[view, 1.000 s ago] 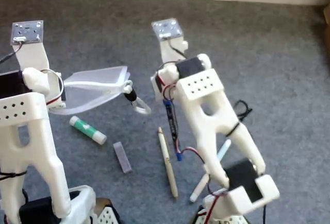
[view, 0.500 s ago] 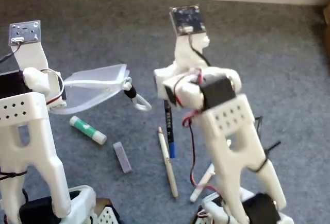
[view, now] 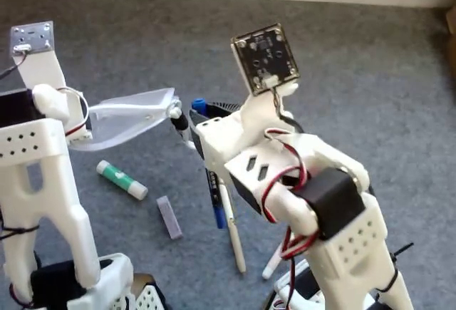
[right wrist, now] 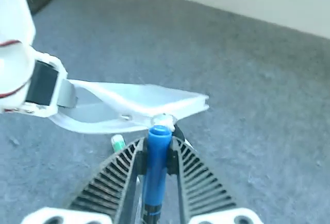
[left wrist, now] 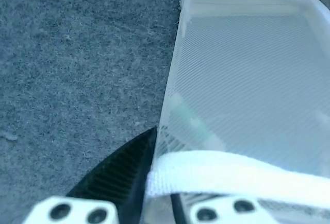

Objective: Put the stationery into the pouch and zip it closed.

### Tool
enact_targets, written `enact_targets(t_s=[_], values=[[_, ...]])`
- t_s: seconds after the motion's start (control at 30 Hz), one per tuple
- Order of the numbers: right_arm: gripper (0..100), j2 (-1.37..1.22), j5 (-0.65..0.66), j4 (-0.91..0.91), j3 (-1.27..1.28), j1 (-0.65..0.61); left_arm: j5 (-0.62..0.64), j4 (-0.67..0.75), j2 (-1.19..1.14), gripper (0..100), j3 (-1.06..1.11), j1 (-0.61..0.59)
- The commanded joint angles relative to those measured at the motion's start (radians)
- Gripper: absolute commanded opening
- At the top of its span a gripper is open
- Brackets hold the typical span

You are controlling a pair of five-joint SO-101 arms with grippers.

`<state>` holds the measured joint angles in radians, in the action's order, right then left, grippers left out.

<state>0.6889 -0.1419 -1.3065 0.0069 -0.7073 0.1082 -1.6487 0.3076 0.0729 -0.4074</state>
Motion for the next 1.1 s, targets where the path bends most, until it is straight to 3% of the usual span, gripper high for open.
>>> enact_targets(t_s=[0.0,0.57,1.07], values=[[0.5,0.067,0.002,0.059,-0.01,-0.015,0.015,-0.046,-0.016,1,-0.119,0.045],[0.5,0.188,0.003,0.159,-0.01,-0.015,0.014,-0.115,0.007,1,-0.245,0.054],[0.5,0.179,0.003,0.374,-0.005,-0.015,0.015,-0.112,0.223,1,-0.242,0.056]])
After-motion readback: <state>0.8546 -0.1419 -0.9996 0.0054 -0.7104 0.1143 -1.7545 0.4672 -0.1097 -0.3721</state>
